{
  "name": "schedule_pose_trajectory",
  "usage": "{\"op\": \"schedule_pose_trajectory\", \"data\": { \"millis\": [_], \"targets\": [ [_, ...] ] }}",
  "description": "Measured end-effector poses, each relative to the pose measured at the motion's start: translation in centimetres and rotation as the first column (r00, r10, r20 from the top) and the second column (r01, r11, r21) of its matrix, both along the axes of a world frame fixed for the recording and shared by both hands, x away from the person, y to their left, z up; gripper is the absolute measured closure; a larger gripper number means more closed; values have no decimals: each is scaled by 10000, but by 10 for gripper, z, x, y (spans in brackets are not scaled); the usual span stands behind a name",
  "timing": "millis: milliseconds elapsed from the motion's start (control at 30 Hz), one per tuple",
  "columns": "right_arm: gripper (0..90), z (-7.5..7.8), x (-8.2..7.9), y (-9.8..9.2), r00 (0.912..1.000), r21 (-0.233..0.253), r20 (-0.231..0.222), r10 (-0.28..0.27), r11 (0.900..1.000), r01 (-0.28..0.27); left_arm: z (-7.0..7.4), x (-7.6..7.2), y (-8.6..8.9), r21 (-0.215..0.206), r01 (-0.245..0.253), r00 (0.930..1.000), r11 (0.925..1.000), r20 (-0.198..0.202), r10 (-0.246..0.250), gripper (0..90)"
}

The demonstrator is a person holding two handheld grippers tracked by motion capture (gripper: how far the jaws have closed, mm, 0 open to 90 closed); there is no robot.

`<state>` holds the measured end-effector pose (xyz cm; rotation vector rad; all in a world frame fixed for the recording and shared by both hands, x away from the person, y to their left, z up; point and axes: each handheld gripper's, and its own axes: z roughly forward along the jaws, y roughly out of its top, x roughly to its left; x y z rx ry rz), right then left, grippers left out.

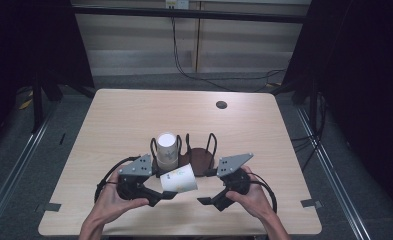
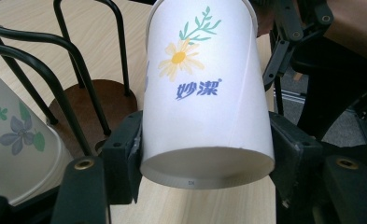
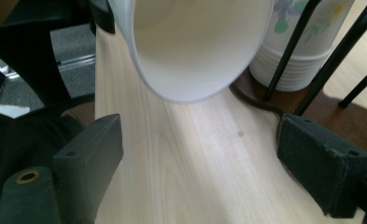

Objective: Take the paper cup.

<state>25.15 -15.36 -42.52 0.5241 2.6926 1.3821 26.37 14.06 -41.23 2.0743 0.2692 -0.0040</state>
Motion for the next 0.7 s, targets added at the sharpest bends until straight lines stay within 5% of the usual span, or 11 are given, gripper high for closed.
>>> {"op": "schedule_pose_trajectory", "data": {
  "millis": [233,500,700],
  "targets": [
    [145,-1,0,-2,9999,847,83,90,9964,-97,-2,-4,5,-1220,-47,9999,9925,124,62,367],
    [145,-5,1,-1,9994,1563,319,-142,9877,91,-6,-4,5,-1583,-43,9995,9874,293,90,367],
    [145,-3,2,0,9997,2404,247,58,9706,-115,-12,-5,6,-1745,30,9994,9846,341,30,367]
  ]
}}
